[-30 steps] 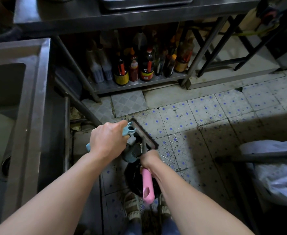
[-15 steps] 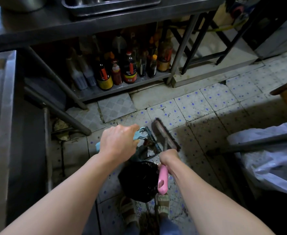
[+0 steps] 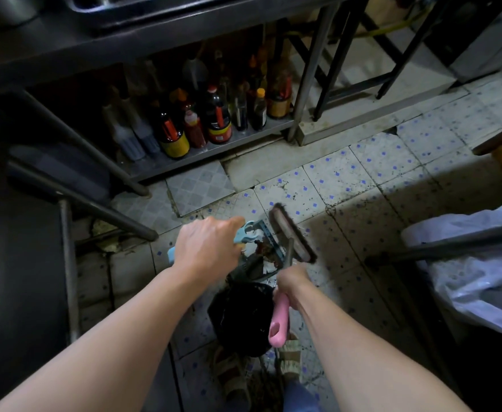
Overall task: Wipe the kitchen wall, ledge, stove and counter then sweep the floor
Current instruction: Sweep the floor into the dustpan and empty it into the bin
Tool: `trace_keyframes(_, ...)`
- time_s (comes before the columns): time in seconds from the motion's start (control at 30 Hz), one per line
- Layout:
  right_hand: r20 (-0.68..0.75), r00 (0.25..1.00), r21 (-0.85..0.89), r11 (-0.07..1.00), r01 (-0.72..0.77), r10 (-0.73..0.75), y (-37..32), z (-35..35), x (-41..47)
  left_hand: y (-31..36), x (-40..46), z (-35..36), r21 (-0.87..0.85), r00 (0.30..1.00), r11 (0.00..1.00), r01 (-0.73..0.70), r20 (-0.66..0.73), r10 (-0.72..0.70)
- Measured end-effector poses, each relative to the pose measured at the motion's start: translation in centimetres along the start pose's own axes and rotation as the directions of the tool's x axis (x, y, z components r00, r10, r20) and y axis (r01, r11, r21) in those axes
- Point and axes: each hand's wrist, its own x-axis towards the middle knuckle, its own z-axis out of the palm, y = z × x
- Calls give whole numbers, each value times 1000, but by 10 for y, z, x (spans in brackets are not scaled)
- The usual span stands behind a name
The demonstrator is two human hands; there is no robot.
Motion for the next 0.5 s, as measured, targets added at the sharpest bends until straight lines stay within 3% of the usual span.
trace_keyframes(0.1, -26, 999, 66, 997, -32, 34, -1, 8, -5, 2, 1, -3, 4, 1000, 1000, -2, 9, 2)
trace_keyframes(0.5, -84, 996, -36, 999, 38, -41, -8, 18, -23, -18, -9, -13, -40, 999, 999, 34, 24, -33)
